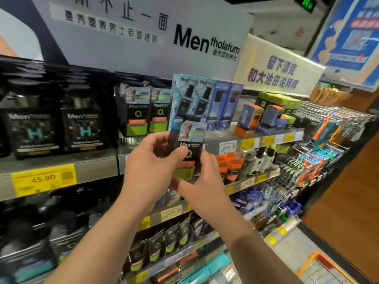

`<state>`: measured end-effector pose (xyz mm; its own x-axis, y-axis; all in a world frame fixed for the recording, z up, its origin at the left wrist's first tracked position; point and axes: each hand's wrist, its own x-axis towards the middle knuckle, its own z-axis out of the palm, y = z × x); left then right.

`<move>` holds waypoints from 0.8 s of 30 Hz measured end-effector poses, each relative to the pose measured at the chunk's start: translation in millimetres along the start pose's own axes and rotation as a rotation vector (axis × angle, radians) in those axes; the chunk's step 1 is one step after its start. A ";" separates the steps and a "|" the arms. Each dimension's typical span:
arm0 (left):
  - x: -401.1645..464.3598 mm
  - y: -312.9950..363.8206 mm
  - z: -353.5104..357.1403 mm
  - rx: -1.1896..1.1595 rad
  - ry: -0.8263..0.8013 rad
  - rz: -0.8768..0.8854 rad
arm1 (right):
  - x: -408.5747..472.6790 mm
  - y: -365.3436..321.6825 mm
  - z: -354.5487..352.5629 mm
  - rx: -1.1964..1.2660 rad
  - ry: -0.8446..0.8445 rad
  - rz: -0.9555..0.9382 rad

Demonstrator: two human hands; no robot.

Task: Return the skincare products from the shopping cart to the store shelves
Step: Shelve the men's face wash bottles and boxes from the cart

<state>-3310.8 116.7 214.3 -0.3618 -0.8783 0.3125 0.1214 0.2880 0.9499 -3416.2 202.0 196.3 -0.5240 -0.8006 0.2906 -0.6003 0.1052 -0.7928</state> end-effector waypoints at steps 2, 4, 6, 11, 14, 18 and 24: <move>2.3 3.0 -6.6 0.034 0.047 0.019 | 7.3 -11.5 8.1 -0.027 0.039 -0.030; 5.5 4.5 -13.1 0.077 0.082 0.042 | 16.7 -20.3 15.3 -0.022 0.069 -0.026; 7.2 9.4 -18.6 0.112 0.095 0.061 | 24.7 -29.9 21.5 0.005 0.076 -0.010; 13.6 19.1 -31.0 0.161 0.099 0.066 | 48.1 -54.1 32.8 0.014 0.088 -0.032; 16.8 21.4 -36.1 0.156 0.066 0.038 | 66.7 -60.9 39.7 -0.078 0.153 -0.055; 19.4 19.0 -42.7 0.153 0.022 0.010 | 86.9 -61.5 50.2 -0.233 0.206 -0.065; 25.0 14.7 -49.1 0.182 0.001 -0.001 | 112.0 -69.3 66.2 -0.161 0.131 0.097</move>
<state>-3272.7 80.2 235.9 -0.3611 -0.8788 0.3120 -0.0480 0.3516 0.9349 -3393.3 66.0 248.3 -0.6516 -0.7000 0.2923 -0.6264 0.2792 -0.7278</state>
